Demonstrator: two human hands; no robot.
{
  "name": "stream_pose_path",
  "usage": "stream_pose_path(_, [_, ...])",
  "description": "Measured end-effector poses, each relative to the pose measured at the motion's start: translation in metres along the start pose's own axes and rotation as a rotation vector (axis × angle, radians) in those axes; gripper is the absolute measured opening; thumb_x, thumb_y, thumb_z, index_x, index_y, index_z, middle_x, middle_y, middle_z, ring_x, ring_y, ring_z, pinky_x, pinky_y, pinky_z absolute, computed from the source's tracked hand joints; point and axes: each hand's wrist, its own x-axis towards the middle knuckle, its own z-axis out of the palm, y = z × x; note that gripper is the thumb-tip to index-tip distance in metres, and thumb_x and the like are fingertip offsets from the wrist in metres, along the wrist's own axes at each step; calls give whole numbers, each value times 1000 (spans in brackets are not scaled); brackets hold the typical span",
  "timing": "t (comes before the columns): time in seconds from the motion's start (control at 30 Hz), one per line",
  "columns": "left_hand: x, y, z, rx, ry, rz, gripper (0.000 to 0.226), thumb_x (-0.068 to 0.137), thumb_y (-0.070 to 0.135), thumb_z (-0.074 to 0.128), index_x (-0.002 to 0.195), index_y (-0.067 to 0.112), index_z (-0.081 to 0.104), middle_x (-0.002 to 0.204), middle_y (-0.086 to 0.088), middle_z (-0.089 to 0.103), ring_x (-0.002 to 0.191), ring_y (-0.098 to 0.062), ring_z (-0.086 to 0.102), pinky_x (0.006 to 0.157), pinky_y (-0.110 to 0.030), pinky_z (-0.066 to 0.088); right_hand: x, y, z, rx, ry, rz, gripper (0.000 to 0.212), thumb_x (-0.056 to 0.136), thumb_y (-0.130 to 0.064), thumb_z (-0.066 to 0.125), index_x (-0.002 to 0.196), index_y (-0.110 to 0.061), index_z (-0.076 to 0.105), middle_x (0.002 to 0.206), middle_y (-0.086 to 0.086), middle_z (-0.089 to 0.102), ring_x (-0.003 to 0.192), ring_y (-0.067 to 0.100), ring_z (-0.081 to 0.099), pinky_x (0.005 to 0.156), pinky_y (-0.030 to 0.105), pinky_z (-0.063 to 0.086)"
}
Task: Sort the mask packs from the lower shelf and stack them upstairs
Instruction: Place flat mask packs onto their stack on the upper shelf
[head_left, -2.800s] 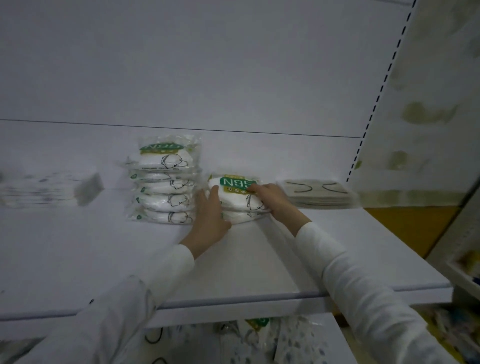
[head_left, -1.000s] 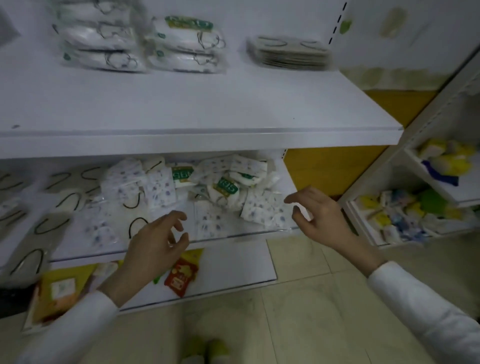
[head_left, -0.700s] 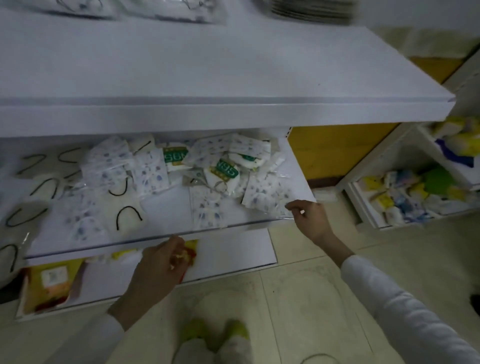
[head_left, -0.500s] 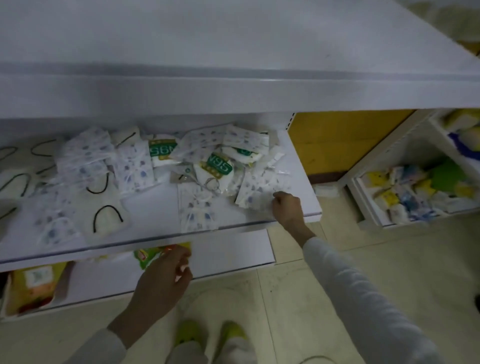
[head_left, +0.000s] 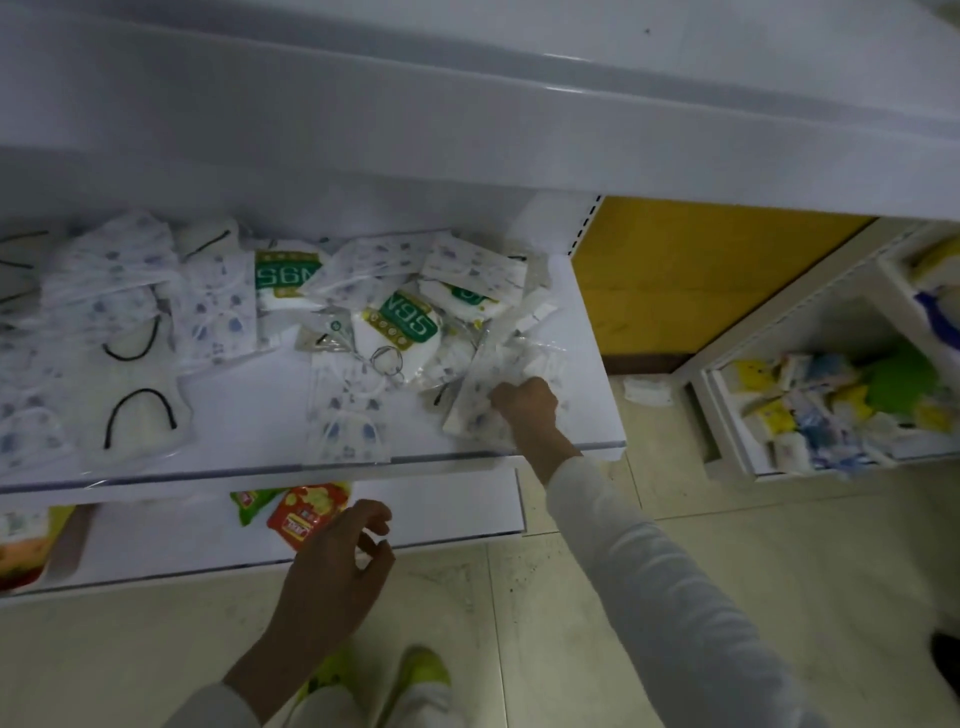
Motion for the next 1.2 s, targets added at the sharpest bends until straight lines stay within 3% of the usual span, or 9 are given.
stream_pose_path(0.1, [16, 9, 6, -173, 96, -140, 17, 84, 4, 66, 92, 18, 60, 82, 13, 62, 80, 10, 59, 66, -6, 47, -27, 11, -15, 154, -143, 49, 36, 87, -16, 55, 120, -3, 54, 116, 12, 58, 110, 32, 55, 84, 35, 47])
stream_pose_path(0.27, [49, 32, 11, -970, -56, -592, 29, 75, 26, 70, 100, 13, 66, 92, -4, 73, 84, -18, 69, 74, -32, 52, -90, 34, -21, 428, -495, -21, 48, 69, -13, 66, 116, -8, 59, 105, 9, 69, 96, 29, 67, 82, 42, 57])
stream_pose_path(0.43, [52, 32, 19, -898, -16, -504, 25, 85, 6, 62, 107, 17, 68, 99, -7, 73, 92, -27, 69, 79, -44, 54, -103, 32, -19, 270, -586, -218, 32, 81, -11, 68, 111, -14, 58, 104, 2, 67, 96, 17, 64, 79, 30, 54])
stream_pose_path(0.5, [52, 29, 18, -866, 18, -519, 26, 87, 2, 58, 104, 19, 68, 97, -5, 73, 94, -28, 68, 80, -45, 54, -93, 32, -25, 37, -515, -345, 29, 85, -28, 69, 111, -17, 60, 104, 0, 67, 94, 15, 63, 80, 26, 52])
stream_pose_path(0.57, [52, 25, 16, -859, 37, -556, 26, 88, 1, 57, 103, 19, 67, 99, -7, 72, 96, -30, 67, 83, -47, 53, -68, 33, -36, -173, -225, -457, 33, 88, -40, 63, 111, -16, 63, 105, 2, 66, 96, 18, 62, 80, 27, 49])
stream_pose_path(0.67, [49, 20, 11, -857, 78, -590, 26, 89, 1, 55, 105, 20, 65, 101, -7, 70, 96, -27, 65, 80, -43, 53, -22, 38, -54, -425, 205, -283, 50, 93, -41, 54, 127, -6, 50, 124, 15, 53, 114, 31, 50, 92, 37, 42])
stream_pose_path(0.87, [41, 20, 7, -897, 101, -583, 31, 91, -4, 47, 105, 19, 62, 100, -9, 68, 92, -23, 65, 64, -29, 54, 12, 46, -32, -276, 151, -28, 65, 85, -30, 69, 131, -1, 34, 129, 17, 46, 118, 34, 51, 95, 41, 48])
stream_pose_path(1.07, [36, 12, 4, -911, 98, -591, 32, 90, -6, 46, 114, 9, 61, 103, -14, 67, 94, -27, 65, 58, -25, 56, 13, 43, -37, -104, 111, 46, 19, 88, -17, 59, 102, -4, 56, 98, 12, 60, 87, 26, 60, 68, 31, 45])
stream_pose_path(1.2, [30, 8, 10, -912, 96, -630, 29, 91, -3, 47, 114, 9, 61, 103, -15, 66, 94, -29, 64, 65, -32, 52, 5, 46, -46, 19, 187, -13, 16, 91, -10, 47, 104, -1, 52, 93, 9, 51, 88, 26, 53, 70, 32, 42])
